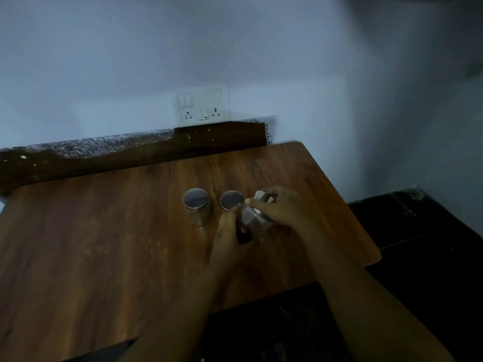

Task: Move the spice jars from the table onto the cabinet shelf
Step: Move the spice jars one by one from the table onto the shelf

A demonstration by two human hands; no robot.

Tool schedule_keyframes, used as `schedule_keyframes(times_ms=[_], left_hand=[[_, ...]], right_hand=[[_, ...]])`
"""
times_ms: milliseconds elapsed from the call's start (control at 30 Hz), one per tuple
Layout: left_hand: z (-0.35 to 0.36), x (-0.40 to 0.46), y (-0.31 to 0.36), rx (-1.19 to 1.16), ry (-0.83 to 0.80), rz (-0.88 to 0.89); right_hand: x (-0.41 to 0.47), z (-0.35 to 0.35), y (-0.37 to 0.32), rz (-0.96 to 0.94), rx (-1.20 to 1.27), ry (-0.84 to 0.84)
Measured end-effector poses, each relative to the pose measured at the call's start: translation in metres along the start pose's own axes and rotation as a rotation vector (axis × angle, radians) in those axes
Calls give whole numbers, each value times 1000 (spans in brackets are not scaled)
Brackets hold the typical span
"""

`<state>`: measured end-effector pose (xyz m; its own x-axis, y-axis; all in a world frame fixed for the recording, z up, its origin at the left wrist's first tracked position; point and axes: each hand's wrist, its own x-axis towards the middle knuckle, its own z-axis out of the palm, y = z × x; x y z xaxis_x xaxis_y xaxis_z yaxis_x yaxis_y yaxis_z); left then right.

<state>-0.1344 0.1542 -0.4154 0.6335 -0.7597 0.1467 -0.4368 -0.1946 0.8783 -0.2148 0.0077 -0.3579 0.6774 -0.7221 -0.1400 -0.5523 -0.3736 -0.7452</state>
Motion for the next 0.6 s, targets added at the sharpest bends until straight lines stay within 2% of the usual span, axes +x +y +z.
schedule_keyframes(times_ms=[67, 167, 233, 300, 367, 400, 433, 500, 533, 567, 600], left_hand=[[-21, 3, 8, -159, -131, -110], [-46, 3, 16, -491, -319, -257], [-46, -2, 30, -421, -265, -208], [-34, -5, 40, -206, -94, -57], [-23, -8, 49, -114, 53, 12], [-23, -9, 51, -162, 50, -7], [-26, -9, 54, -290, -21, -62], [-36, -7, 59, -635, -260, -221], [-39, -7, 62, -731, -327, -258], [-40, -8, 65, -710, -329, -236], [-38, -9, 69, -603, -262, -185]], right_hand=[[-6, -10, -5, -76, 53, -142], [-10, -17, -12, -91, 410, -250], [-11, -15, -18, -83, 516, -200], [-16, -11, -25, -74, 478, -112], [-22, -10, -31, -51, 459, -70], [-23, -11, -33, -46, 466, -74], [-23, -13, -33, -40, 491, -92], [-23, -22, -34, -26, 575, -176], [-22, -27, -34, -28, 616, -216], [-22, -30, -34, -34, 640, -223], [-22, -32, -34, -36, 649, -192]])
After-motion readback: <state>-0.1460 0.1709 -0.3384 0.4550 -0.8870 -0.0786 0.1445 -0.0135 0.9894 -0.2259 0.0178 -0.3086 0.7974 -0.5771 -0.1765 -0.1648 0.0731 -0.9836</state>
